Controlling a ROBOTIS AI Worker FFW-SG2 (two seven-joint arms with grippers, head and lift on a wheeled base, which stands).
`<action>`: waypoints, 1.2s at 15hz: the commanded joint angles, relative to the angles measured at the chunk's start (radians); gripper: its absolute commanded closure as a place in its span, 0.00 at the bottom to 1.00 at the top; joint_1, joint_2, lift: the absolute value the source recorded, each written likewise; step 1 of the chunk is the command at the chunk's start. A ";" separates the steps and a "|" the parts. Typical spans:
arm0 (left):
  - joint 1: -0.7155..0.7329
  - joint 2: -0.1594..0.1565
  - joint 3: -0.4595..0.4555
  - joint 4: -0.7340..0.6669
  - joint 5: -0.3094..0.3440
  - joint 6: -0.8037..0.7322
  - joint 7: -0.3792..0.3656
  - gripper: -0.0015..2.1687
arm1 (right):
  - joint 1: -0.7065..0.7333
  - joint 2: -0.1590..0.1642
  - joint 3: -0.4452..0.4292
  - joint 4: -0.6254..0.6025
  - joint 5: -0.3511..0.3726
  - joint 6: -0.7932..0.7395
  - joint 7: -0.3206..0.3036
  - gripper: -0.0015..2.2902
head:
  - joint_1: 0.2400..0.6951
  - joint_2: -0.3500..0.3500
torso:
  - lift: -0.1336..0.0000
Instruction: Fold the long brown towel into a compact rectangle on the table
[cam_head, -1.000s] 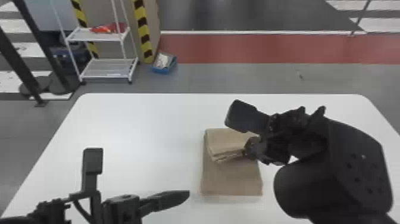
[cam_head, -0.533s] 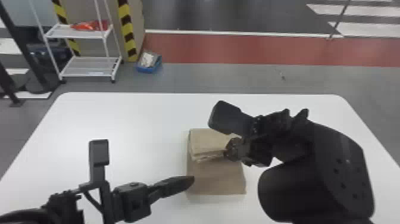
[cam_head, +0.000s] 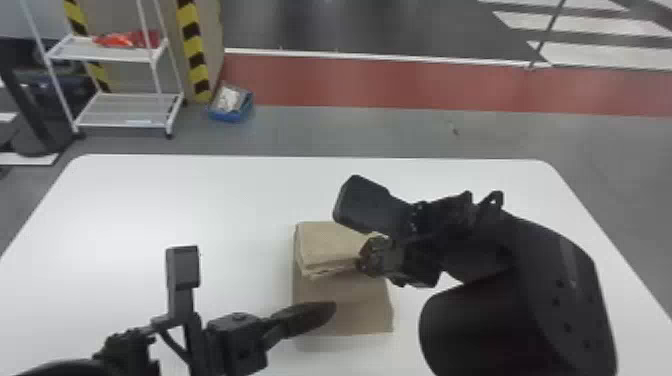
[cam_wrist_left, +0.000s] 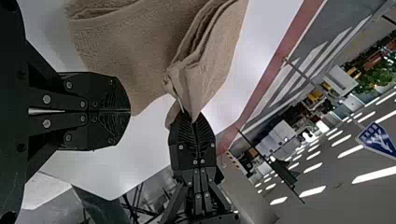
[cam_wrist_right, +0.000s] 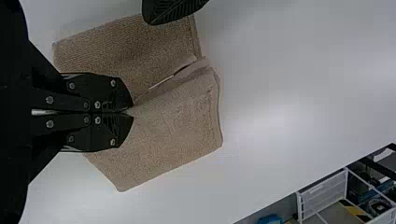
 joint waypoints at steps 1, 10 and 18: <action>-0.017 -0.001 -0.030 0.039 -0.023 -0.031 0.008 0.93 | 0.014 -0.008 -0.007 -0.018 0.000 0.000 0.005 0.62 | 1.00 0.34 | 0.07; -0.039 0.004 -0.092 0.110 -0.161 -0.028 0.025 0.93 | 0.052 -0.054 -0.027 -0.091 -0.003 0.000 0.005 0.62 | 1.00 0.30 | 0.07; -0.054 0.001 -0.131 0.139 -0.207 -0.028 0.059 0.93 | 0.127 -0.093 -0.024 -0.182 0.003 0.006 0.005 0.62 | 1.00 0.26 | 0.07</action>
